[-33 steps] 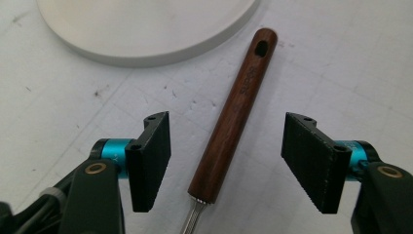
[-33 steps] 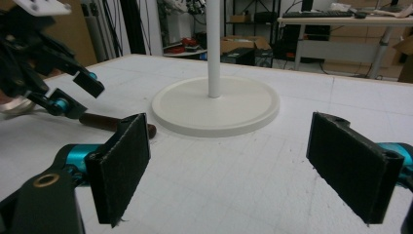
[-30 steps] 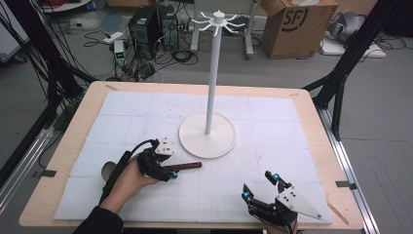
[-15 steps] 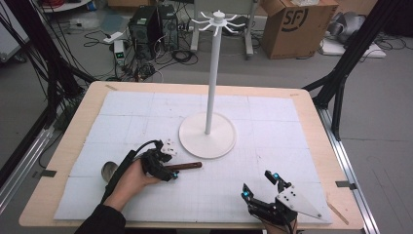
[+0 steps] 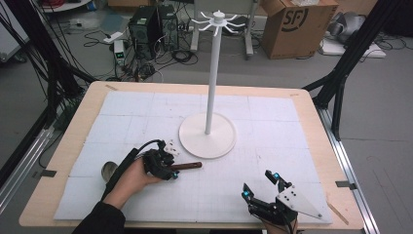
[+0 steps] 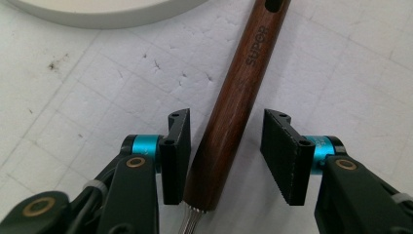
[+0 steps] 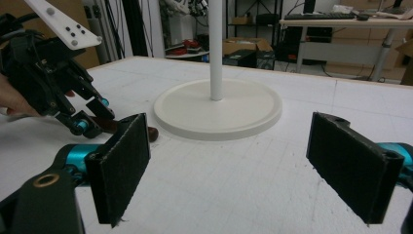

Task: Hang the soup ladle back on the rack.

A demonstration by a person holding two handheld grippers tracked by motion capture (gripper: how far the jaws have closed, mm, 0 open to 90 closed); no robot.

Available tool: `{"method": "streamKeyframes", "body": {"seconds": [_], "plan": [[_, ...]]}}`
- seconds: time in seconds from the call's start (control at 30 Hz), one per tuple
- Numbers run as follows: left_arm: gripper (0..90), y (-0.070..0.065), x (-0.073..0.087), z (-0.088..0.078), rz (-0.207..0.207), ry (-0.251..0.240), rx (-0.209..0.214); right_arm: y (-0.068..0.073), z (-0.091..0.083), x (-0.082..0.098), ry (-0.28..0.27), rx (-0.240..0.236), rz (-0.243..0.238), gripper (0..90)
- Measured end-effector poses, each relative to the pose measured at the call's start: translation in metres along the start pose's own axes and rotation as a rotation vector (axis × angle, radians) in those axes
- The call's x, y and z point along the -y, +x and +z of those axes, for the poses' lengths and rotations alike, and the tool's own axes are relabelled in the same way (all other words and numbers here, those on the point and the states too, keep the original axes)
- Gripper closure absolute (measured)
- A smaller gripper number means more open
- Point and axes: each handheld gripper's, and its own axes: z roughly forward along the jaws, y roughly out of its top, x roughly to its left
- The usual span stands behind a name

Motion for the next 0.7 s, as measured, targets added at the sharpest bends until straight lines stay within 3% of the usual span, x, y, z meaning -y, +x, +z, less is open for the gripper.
{"method": "streamKeyframes", "body": {"seconds": [0.07, 0.17, 0.37, 0.47, 0.53, 0.57, 0.6, 0.7], "plan": [[57.8, -0.001, -0.003, 0.0, 0.017, 0.019, 0.001, 0.0, 0.0, 0.0, 0.0, 0.001, -0.001, 14.9], [62.1, 0.0, -0.002, 0.0, 0.025, 0.014, 0.022, 0.0, 0.0, 0.0, -0.002, -0.002, -0.002, 14.9], [64.5, -0.001, -0.003, 0.0, 0.049, 0.014, 0.023, -0.001, -0.001, -0.001, -0.005, -0.001, -0.003, 14.9], [65.6, -0.003, -0.008, 0.0, 0.059, 0.048, 0.018, -0.001, -0.001, -0.001, -0.006, 0.0, -0.003, 14.9], [69.6, -0.006, -0.013, 0.0, 0.086, 0.09, 0.009, -0.001, -0.002, -0.001, -0.005, 0.0, -0.003, 14.9], [72.5, -0.008, -0.015, 0.0, 0.085, 0.104, 0.011, -0.001, -0.001, -0.001, -0.006, 0.002, -0.006, 14.9], [73.4, -0.006, -0.016, 0.0, 0.037, 0.108, 0.017, -0.001, -0.002, -0.001, -0.005, 0.001, -0.002, 14.9], [73.8, -0.004, -0.015, 0.0, 0.02, 0.091, 0.029, -0.002, -0.002, -0.001, -0.008, 0.003, -0.001, 14.9]]}}
